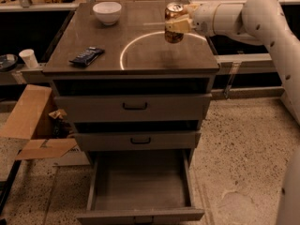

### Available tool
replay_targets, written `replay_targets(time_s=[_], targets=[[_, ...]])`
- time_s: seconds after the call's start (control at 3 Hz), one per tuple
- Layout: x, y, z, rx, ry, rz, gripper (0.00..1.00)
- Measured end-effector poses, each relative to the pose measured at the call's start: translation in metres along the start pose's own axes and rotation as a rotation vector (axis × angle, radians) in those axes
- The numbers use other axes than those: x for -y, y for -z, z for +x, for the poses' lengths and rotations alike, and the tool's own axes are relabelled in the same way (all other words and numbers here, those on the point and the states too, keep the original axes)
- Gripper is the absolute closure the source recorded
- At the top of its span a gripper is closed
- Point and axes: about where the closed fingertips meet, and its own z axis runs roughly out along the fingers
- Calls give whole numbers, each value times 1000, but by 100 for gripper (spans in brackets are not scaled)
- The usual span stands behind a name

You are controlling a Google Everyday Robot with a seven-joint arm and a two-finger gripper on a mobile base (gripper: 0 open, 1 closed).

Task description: Place orange can into bottom drawer

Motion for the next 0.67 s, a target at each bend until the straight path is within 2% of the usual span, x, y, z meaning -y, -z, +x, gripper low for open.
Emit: replay_targets(time_s=[0.33,0.67], targets=[[-46,34,-8,68,21,-147,100],[-108,75,-9,48,84,-340,100]])
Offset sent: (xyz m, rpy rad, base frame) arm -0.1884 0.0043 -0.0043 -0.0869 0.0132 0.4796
